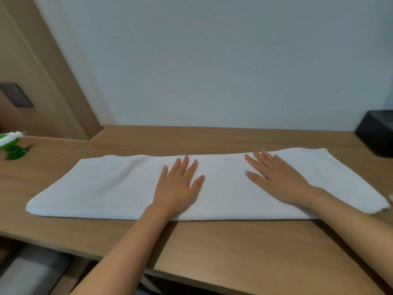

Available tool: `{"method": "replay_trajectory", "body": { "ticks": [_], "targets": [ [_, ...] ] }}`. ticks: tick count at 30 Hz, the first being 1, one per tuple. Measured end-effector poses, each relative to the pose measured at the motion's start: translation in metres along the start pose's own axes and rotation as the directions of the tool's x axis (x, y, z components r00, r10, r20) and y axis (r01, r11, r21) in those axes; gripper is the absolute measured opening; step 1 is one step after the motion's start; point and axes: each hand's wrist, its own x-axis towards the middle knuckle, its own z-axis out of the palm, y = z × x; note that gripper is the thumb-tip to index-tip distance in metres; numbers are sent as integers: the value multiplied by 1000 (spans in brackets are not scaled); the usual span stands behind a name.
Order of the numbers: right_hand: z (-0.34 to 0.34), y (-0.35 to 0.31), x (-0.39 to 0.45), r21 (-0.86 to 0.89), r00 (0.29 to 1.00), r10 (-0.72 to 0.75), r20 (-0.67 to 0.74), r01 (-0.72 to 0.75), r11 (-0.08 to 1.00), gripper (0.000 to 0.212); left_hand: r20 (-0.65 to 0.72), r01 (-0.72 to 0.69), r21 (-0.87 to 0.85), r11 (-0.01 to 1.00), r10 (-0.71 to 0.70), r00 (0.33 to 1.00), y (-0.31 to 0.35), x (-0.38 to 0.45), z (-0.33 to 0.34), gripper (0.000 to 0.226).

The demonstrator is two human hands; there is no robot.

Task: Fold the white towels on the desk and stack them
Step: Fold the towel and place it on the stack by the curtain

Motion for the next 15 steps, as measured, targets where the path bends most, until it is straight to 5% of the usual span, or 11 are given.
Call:
{"method": "replay_trajectory", "body": {
  "ticks": [5,9,15],
  "targets": [
    [-10,77,-14,-72,973,222,-60,-226,971,65,20,61,35,998,-62,998,1,-1,-4,68],
    [-14,84,-20,-63,961,272,-53,-275,959,63,93,100,83,992,-107,990,10,-1,-14,71],
    [-15,28,-18,-80,973,51,-226,-71,994,55,-22,-65,9,998,65,998,73,16,-9,67]
  ]
}}
